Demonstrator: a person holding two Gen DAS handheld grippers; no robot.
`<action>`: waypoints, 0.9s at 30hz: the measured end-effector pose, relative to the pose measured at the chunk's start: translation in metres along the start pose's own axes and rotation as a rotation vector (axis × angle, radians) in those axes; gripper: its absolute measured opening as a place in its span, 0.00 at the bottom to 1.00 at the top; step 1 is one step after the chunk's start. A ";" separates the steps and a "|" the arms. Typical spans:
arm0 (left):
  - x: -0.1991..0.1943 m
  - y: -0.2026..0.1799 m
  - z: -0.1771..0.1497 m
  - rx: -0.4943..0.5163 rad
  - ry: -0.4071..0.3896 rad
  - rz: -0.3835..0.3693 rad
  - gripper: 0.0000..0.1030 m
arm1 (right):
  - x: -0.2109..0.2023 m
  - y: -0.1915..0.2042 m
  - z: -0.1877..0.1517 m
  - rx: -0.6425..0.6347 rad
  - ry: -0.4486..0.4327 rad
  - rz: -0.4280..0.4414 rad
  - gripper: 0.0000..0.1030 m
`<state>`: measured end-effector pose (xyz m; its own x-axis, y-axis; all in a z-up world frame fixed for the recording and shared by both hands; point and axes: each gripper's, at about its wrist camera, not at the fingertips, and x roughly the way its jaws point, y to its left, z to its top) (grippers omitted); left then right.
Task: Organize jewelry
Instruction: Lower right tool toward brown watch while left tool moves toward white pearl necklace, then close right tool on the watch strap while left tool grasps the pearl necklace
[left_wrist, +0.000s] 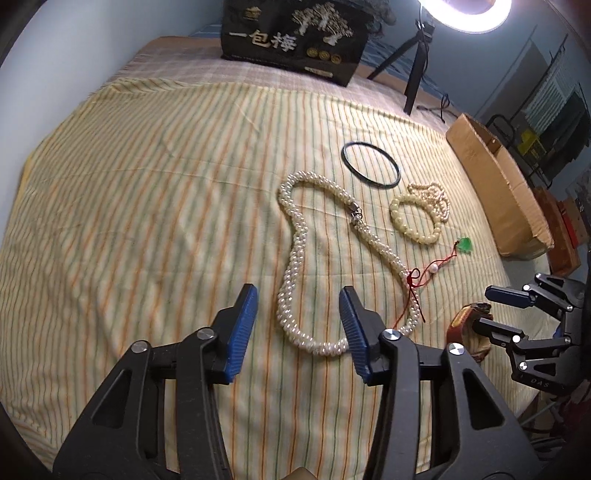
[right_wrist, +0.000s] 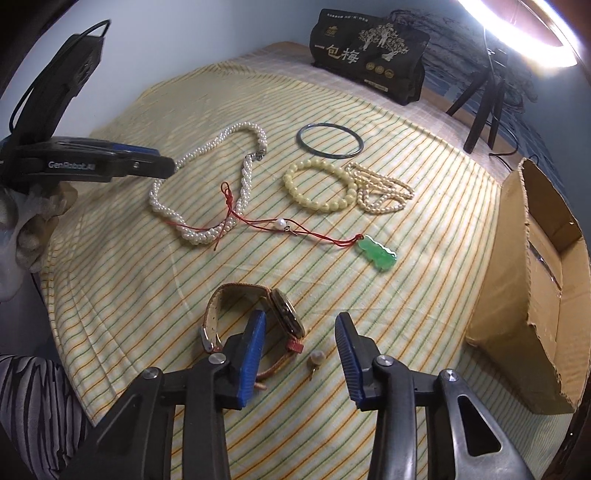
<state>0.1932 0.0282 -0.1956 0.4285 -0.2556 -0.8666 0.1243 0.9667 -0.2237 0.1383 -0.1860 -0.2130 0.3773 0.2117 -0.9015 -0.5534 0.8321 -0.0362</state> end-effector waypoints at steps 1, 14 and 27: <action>0.005 -0.001 0.001 0.007 0.008 0.013 0.36 | 0.002 0.001 0.000 -0.003 0.004 0.002 0.37; 0.025 0.013 0.006 -0.019 0.003 0.044 0.06 | 0.011 0.008 0.005 -0.052 0.031 -0.007 0.29; -0.008 0.022 0.009 -0.084 -0.092 -0.001 0.05 | -0.003 0.015 0.003 -0.061 0.004 -0.016 0.09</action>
<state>0.2007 0.0511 -0.1892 0.5093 -0.2524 -0.8228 0.0507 0.9632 -0.2641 0.1310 -0.1729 -0.2092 0.3840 0.1963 -0.9022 -0.5913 0.8028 -0.0770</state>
